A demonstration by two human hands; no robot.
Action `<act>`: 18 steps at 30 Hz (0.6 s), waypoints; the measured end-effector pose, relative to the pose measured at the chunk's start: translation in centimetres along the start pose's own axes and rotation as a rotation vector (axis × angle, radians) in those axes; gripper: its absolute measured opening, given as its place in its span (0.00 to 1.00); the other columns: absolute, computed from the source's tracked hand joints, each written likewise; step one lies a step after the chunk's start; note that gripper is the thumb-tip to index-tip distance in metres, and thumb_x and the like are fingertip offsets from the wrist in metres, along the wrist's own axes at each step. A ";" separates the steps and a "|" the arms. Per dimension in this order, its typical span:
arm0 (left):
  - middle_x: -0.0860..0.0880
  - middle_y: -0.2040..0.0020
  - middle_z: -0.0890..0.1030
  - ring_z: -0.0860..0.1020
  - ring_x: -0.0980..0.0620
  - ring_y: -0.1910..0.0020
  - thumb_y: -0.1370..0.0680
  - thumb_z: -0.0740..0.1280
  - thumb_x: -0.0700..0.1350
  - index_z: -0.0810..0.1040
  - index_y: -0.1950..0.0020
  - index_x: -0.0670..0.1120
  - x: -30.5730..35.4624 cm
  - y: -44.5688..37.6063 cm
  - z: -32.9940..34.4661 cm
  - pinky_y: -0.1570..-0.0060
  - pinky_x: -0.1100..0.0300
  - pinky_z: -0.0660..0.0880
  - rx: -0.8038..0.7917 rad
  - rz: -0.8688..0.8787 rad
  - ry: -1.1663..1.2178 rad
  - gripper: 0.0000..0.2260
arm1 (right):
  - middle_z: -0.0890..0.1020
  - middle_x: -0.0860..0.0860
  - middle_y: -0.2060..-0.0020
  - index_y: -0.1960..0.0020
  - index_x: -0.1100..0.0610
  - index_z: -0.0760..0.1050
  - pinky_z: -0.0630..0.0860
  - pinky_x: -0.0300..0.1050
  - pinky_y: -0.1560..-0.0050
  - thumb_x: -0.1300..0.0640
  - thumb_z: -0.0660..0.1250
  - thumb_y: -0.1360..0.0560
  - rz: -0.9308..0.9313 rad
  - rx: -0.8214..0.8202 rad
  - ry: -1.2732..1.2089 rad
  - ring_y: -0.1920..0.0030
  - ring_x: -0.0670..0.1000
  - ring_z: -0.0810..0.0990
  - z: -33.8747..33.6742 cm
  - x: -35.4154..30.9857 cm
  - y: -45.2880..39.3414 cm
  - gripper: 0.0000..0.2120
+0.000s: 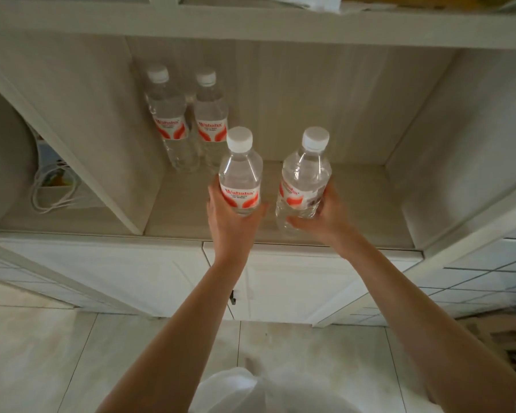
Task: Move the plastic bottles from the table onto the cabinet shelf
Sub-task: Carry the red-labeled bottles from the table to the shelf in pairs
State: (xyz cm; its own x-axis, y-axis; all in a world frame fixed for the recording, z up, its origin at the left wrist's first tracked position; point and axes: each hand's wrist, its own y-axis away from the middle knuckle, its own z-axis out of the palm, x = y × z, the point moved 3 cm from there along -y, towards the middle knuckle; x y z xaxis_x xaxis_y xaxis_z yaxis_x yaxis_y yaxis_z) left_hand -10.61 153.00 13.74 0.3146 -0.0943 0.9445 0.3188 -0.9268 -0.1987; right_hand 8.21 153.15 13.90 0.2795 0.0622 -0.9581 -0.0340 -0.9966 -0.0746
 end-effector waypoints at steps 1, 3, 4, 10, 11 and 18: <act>0.54 0.45 0.78 0.78 0.49 0.45 0.37 0.80 0.48 0.65 0.38 0.59 0.0 0.0 -0.1 0.47 0.48 0.80 -0.018 0.002 0.000 0.34 | 0.84 0.41 0.49 0.38 0.46 0.69 0.80 0.43 0.45 0.50 0.80 0.44 0.016 -0.043 -0.001 0.46 0.44 0.82 -0.2 0.0 0.0 0.37; 0.55 0.44 0.77 0.78 0.51 0.45 0.37 0.80 0.47 0.65 0.37 0.58 -0.2 -0.1 -0.3 0.47 0.50 0.80 -0.066 0.020 -0.004 0.34 | 0.83 0.36 0.50 0.41 0.43 0.70 0.78 0.34 0.48 0.52 0.80 0.44 0.052 -0.115 0.004 0.46 0.40 0.82 -0.5 -0.1 -0.1 0.34; 0.55 0.44 0.78 0.78 0.52 0.45 0.37 0.80 0.47 0.65 0.37 0.57 -0.4 -0.1 -0.5 0.48 0.51 0.80 -0.092 0.034 -0.008 0.35 | 0.83 0.36 0.50 0.42 0.42 0.71 0.77 0.33 0.49 0.53 0.80 0.44 0.069 -0.140 0.014 0.46 0.39 0.82 -0.7 -0.1 -0.2 0.33; 0.57 0.42 0.78 0.77 0.59 0.44 0.34 0.80 0.47 0.67 0.30 0.52 -1.3 0.3 -1.7 0.50 0.68 0.76 -0.151 0.117 -0.060 0.36 | 0.76 0.48 0.40 0.31 0.51 0.65 0.73 0.50 0.37 0.61 0.80 0.39 0.062 -0.063 0.119 0.36 0.53 0.74 -0.5 0.3 0.3 0.41; 0.57 0.43 0.78 0.77 0.60 0.45 0.34 0.80 0.47 0.67 0.31 0.52 -1.4 0.3 -1.6 0.50 0.69 0.76 -0.145 0.114 -0.065 0.35 | 0.73 0.45 0.41 0.30 0.56 0.63 0.72 0.53 0.37 0.60 0.81 0.39 0.052 0.035 0.177 0.36 0.55 0.72 0.0 0.3 0.9 0.43; 0.52 0.40 0.79 0.77 0.55 0.42 0.33 0.79 0.46 0.67 0.29 0.48 -1.5 -0.6 0.1 0.43 0.63 0.75 -0.110 0.113 -0.077 0.36 | 0.69 0.46 0.45 0.33 0.58 0.63 0.65 0.37 0.47 0.54 0.81 0.38 0.006 0.296 0.324 0.44 0.43 0.65 2.3 0.2 1.8 0.40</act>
State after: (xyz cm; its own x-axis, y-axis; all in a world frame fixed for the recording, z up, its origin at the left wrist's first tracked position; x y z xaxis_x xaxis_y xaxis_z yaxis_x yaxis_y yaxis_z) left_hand -11.17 153.75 12.43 0.4116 -0.1756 0.8943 0.1794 -0.9465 -0.2684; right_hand 5.98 151.45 12.96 0.5637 -0.0108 -0.8259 -0.2966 -0.9359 -0.1902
